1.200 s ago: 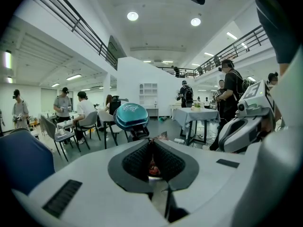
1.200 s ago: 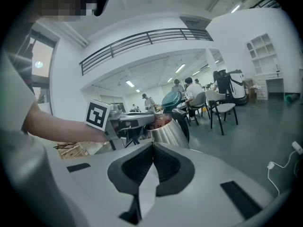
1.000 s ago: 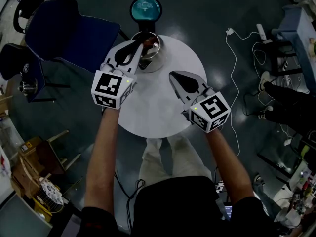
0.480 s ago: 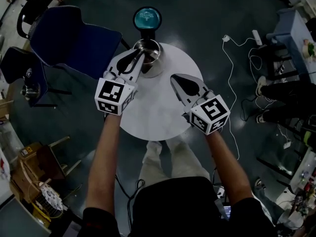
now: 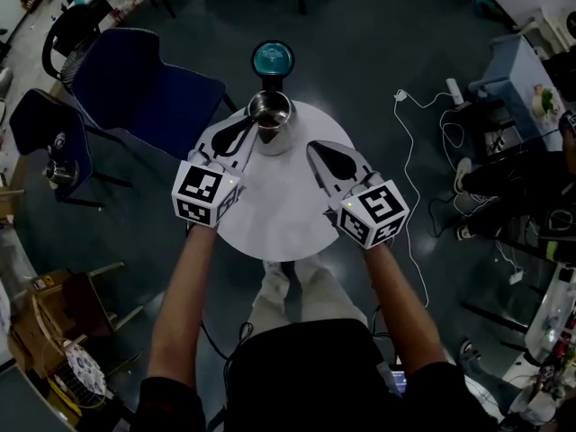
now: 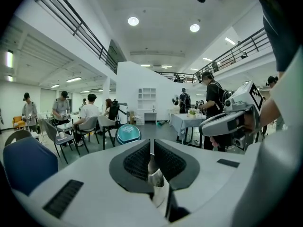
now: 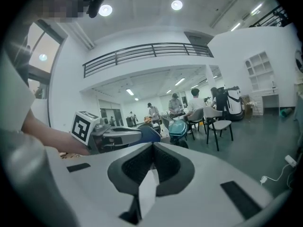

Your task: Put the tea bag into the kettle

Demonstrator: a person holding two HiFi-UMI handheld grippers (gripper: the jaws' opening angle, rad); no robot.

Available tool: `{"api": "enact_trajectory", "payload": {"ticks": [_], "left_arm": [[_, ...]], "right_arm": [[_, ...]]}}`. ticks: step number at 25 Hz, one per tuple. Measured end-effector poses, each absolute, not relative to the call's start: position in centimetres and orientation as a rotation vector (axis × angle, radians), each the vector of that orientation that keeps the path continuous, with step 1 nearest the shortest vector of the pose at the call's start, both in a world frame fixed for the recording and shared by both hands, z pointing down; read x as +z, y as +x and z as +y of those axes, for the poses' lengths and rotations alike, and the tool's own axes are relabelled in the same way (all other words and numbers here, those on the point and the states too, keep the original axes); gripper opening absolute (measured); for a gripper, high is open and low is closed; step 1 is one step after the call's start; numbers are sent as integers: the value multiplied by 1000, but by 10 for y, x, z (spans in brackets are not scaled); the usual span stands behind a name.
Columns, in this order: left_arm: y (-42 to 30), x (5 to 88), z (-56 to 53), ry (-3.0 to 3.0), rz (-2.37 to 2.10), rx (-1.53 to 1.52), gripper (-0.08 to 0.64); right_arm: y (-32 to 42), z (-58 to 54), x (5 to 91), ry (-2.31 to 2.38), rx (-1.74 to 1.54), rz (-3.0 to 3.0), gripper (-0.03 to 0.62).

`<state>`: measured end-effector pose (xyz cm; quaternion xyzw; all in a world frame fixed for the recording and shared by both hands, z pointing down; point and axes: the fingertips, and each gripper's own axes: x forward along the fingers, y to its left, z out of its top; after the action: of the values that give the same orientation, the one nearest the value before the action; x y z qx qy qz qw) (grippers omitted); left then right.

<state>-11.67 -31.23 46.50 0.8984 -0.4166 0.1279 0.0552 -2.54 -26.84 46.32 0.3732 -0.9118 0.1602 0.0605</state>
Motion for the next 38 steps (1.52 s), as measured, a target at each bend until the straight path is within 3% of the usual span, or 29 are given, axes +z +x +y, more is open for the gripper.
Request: {"api": "enact_trajectory", "payload": {"ticks": [16, 38], "left_arm": [[-145, 383, -226, 2770, -1243, 198, 26], [-172, 364, -174, 2753, -1212, 49, 17]], "right_arm": [[-62, -222, 380, 1204, 318, -2789, 17], [-109, -172, 350, 1149, 224, -2812, 17]]}}
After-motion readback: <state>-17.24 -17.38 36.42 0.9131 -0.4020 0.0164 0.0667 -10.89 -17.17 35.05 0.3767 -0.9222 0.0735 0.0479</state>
